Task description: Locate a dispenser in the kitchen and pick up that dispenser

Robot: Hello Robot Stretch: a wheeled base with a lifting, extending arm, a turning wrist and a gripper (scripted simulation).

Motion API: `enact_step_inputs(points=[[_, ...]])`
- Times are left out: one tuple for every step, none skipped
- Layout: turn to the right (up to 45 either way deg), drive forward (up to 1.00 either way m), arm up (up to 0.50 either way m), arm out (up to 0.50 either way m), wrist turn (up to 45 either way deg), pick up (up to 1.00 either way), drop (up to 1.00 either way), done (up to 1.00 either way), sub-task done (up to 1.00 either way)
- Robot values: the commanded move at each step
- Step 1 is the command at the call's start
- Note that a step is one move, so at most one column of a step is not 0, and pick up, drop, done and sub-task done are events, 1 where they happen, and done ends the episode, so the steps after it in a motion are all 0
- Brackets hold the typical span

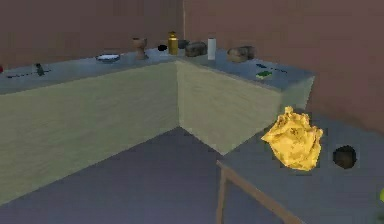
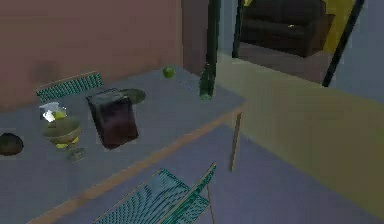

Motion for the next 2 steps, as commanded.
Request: enact_step_inputs(points=[[0.0, 0.35, 0.0, 0.0, 0.0, 0.0, 0.0, 0.0, 0.0], [-12.0, 0.0, 0.0, 0.0, 0.0, 0.0, 0.0, 0.0, 0.0]])
